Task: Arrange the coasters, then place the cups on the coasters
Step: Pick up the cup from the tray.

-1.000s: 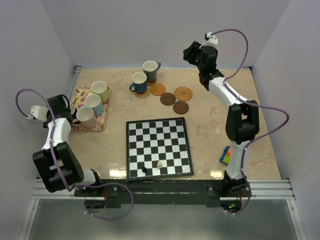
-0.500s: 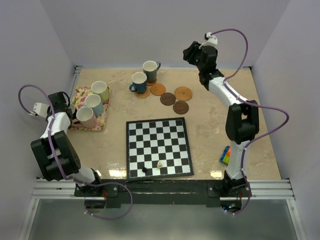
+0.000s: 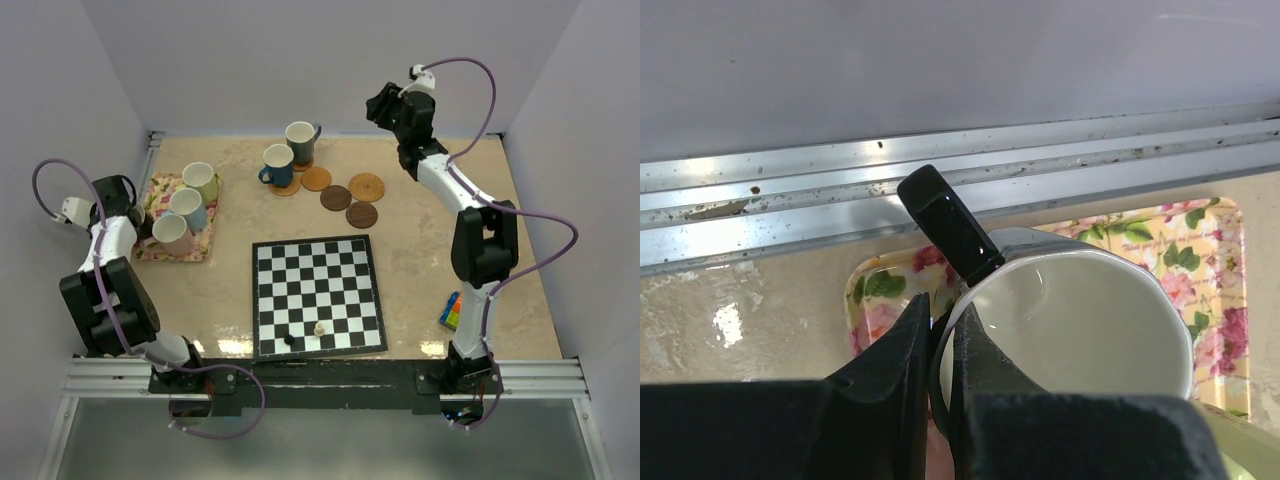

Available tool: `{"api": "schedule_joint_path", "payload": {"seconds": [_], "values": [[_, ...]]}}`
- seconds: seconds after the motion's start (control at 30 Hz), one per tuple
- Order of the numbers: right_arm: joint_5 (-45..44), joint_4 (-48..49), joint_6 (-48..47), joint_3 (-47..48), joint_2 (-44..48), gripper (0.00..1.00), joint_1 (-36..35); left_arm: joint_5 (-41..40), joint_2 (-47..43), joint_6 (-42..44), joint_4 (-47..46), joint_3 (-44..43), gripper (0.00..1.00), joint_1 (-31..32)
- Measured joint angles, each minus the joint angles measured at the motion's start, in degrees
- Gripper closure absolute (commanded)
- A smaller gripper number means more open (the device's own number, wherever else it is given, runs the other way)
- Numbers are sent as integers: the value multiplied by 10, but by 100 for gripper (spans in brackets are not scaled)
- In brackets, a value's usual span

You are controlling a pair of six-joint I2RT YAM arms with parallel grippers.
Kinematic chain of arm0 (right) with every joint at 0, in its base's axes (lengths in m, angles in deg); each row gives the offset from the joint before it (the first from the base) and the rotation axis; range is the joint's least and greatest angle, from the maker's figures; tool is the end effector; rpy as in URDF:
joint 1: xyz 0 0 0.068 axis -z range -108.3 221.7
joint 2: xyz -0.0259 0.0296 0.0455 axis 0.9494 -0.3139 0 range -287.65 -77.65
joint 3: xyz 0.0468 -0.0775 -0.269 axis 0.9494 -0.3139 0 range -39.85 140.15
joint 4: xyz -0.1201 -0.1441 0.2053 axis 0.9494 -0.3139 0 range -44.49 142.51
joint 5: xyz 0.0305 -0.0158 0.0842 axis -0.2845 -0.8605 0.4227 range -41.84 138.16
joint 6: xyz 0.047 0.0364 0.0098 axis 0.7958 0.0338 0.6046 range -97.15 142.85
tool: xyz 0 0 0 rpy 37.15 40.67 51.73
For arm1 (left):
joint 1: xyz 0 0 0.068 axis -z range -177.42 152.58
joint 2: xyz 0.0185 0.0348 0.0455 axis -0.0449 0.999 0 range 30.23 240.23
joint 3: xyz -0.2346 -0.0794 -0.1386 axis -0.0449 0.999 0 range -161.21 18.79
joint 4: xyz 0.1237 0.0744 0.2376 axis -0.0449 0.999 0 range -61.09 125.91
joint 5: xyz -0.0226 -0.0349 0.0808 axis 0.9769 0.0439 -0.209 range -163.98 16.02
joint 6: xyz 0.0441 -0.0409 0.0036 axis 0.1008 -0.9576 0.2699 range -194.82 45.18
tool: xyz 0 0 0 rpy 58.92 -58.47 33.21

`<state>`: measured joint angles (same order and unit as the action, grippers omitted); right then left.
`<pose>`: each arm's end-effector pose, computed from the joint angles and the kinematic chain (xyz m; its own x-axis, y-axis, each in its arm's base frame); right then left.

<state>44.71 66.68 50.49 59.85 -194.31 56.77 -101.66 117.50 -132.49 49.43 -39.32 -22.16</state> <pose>0.5134 0.1342 0.3346 -0.1340 0.4435 -0.8862 -0.1547 0.8740 0.4607 0.2991 0.1607 0.2265 0.1735 -0.7440 -0.6453 -0.9292 0.0934 -0.3575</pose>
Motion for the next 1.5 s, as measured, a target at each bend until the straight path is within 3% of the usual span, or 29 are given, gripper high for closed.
{"api": "schedule_joint_path", "payload": {"seconds": [0.3, 0.5, 0.77, 0.97, 1.27, 1.5], "values": [[0, 4, 0, 0, 0, 47, 0, 2, -28, 21, -2, -14, 100, 2], [0, 9, 0, 0, 0, 46, 0, 5, -56, 72, -55, -21, 100, 12], [0, 21, -3, -17, 0, 44, 0, 33, -56, 168, -128, -59, 100, 48], [0, 21, -10, -17, 6, 42, 0, 75, -49, 263, -163, -142, 100, 101], [29, 16, -56, -19, 63, 41, 0, 293, 24, 356, -191, -298, 100, 179], [123, -28, -105, 35, 76, 39, 0, 507, 118, 462, -91, -357, 100, 275]]}}
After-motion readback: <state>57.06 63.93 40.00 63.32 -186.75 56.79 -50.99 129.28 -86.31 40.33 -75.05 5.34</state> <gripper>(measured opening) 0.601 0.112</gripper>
